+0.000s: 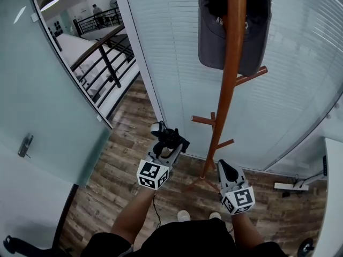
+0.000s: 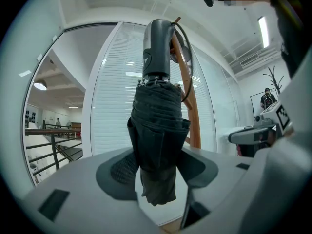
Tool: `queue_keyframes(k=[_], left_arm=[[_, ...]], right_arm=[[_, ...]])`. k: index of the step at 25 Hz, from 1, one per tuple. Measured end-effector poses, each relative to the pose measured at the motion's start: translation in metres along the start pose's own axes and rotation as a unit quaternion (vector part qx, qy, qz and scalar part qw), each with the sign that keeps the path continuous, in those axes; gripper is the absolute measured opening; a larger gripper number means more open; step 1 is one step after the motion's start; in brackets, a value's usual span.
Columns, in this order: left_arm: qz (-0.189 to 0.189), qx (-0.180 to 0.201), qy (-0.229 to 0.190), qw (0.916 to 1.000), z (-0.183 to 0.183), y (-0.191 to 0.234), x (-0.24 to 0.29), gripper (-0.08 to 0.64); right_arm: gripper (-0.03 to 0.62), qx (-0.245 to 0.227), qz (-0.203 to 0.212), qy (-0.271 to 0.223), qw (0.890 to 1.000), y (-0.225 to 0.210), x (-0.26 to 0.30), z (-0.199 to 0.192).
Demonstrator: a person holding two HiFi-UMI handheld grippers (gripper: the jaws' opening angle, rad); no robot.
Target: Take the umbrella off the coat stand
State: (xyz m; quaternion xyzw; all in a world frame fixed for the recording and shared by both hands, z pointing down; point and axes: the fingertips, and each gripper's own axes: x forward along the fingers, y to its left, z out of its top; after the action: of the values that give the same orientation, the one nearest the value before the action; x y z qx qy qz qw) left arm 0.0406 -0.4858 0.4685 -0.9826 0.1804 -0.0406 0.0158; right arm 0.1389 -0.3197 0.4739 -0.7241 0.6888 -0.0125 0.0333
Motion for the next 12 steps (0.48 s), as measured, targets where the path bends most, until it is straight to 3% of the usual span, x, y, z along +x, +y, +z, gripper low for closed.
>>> queue_keyframes(k=[12], left_arm=[[-0.017,-0.029,0.049,0.9982,-0.057,-0.034,-0.019,0.249]], right_arm=[[0.006,0.001,0.006,0.004,1.0,0.002,0.007,-0.009]])
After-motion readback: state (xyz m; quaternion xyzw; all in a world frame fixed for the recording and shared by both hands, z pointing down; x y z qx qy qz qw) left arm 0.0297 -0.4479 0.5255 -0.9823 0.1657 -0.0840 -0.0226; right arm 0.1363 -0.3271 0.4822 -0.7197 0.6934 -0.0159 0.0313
